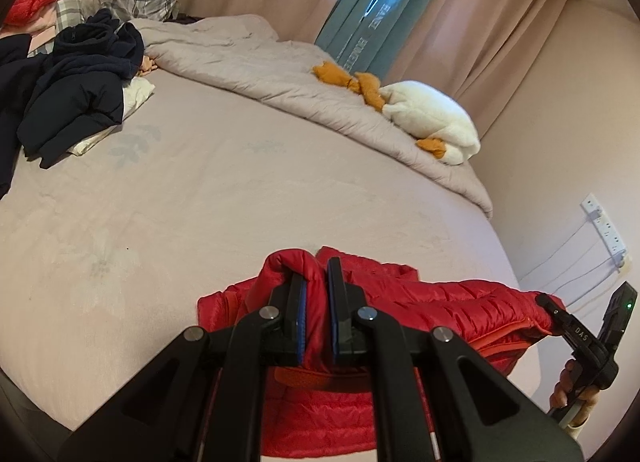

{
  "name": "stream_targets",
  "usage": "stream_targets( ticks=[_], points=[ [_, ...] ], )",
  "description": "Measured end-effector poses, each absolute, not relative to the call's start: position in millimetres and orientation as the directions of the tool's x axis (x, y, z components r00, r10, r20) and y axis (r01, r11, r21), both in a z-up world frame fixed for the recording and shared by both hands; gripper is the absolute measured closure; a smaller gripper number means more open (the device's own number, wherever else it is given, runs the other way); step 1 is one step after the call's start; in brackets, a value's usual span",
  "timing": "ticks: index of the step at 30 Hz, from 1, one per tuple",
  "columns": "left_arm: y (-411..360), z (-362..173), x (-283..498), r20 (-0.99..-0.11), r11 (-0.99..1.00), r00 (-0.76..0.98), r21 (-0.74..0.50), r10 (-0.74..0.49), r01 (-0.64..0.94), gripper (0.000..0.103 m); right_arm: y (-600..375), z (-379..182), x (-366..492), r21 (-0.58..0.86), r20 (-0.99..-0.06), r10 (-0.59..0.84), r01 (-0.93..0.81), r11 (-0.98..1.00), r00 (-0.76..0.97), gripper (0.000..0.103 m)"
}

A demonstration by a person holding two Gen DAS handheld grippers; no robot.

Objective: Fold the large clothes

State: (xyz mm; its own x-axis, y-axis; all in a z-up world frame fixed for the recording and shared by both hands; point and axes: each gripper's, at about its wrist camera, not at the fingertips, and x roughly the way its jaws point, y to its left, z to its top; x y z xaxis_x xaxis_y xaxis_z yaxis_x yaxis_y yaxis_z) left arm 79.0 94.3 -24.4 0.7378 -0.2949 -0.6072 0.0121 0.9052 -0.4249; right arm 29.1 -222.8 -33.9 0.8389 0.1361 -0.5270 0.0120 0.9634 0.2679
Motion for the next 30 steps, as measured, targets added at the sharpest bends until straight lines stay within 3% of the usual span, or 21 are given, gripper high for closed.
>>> stream_targets(
  ticks=[14, 20, 24, 26, 27, 28, 30],
  points=[
    [86, -80, 149, -0.729, 0.937, 0.640, -0.348, -0.243, -0.041, 0.092, -228, -77, 96, 0.251, -0.702, 0.121, 0.085, 0.964, 0.702, 0.086],
    [92, -86, 163, -0.737, 0.922, 0.610, -0.386, -0.292, -0.025, 0.084, -237, -84, 105, 0.280, -0.732, 0.134, 0.116, 0.953, 0.668, 0.074],
    [101, -75, 159, -0.706, 0.894, 0.612, -0.449, -0.356, 0.003, 0.066, -245, -72, 97, 0.308, -0.695, 0.160, 0.089, 0.947, 0.701, 0.054],
    [105, -68, 154, -0.675, 0.879, 0.640, -0.476, -0.367, 0.002, 0.046, -250, -66, 95, 0.306, -0.675, 0.153, 0.085, 0.948, 0.722, 0.044],
    [106, -63, 151, -0.658, 0.881, 0.668, -0.472, -0.348, -0.007, 0.030, -252, -62, 92, 0.299, -0.666, 0.140, 0.089, 0.950, 0.733, 0.041],
    [110, -56, 146, -0.634, 0.888, 0.706, -0.459, -0.316, -0.015, 0.024, -253, -58, 89, 0.285, -0.654, 0.120, 0.096, 0.954, 0.747, 0.037],
    [115, -47, 142, -0.602, 0.906, 0.748, -0.423, -0.277, -0.005, 0.024, -257, -48, 81, 0.245, -0.622, 0.065, 0.115, 0.963, 0.780, 0.031]
  ],
)
